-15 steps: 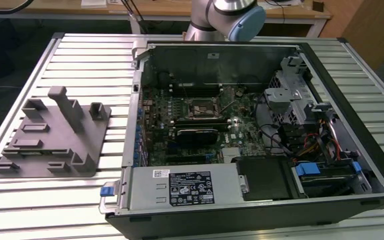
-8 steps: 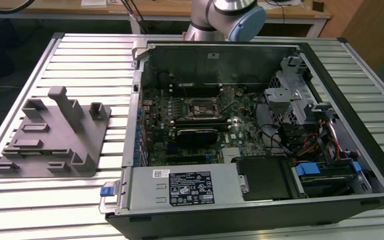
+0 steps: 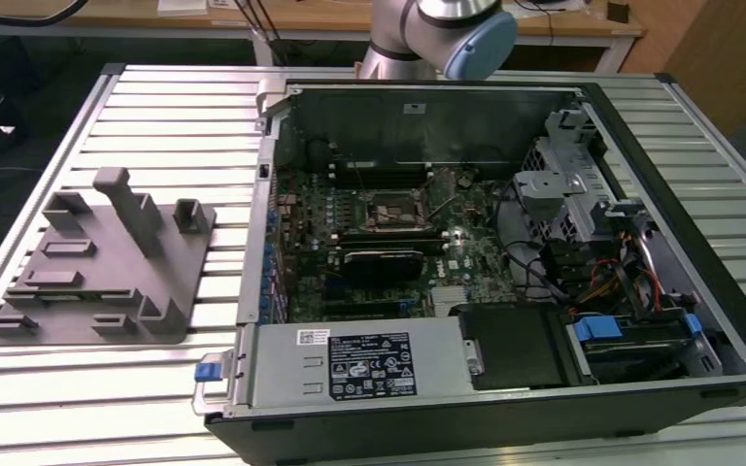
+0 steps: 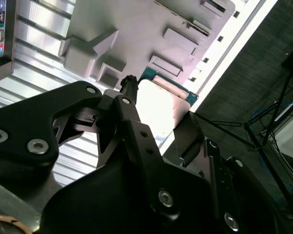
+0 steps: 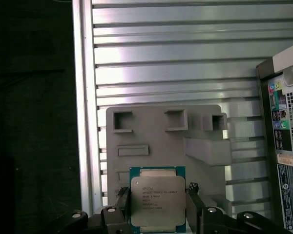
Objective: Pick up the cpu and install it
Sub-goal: 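Pick up the cpu and move it towards the insertion slot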
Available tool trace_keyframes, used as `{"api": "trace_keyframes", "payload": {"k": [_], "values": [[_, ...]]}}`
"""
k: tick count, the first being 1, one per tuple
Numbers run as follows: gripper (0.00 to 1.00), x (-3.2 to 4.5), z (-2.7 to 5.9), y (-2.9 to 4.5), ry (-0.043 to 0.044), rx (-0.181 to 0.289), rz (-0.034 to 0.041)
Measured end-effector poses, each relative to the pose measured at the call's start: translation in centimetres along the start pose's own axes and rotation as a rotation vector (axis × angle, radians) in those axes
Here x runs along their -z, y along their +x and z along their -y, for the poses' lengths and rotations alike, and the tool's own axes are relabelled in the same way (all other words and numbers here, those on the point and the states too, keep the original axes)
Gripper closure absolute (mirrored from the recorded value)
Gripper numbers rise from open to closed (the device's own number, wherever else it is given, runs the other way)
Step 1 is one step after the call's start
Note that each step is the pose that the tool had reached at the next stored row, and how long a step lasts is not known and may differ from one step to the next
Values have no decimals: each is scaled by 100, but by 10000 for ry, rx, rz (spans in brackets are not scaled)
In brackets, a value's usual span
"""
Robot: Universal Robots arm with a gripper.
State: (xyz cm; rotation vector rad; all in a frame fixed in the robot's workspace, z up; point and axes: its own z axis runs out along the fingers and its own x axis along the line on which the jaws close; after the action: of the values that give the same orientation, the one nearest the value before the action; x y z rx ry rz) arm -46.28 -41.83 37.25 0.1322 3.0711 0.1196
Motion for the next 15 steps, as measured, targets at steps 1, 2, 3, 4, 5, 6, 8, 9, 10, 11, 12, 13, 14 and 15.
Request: {"api": "trace_keyframes", "payload": {"k": [1,2,3,4,5,6,8,9,10,11,12,13,14,15], "values": [[46,-2,-2,-22,0,0,1],[46,-4,-4,-44,-1,0,1],[46,-5,-5,-69,-1,1,1],[46,-7,-8,-95,-1,1,1],[46,-9,-10,-124,-1,1,1],[46,-10,-12,-149,0,0,0],[46,-14,-16,-199,0,1,0],[46,-16,-18,-223,-1,1,1],[46,-17,-20,-245,-1,1,1],[46,-18,-22,-268,0,1,0],[46,-20,-24,-289,-1,0,1],[46,-22,-26,-312,-1,1,1],[46,-23,-28,-336,-1,0,0],[46,-26,-30,-362,-1,1,0]]}}
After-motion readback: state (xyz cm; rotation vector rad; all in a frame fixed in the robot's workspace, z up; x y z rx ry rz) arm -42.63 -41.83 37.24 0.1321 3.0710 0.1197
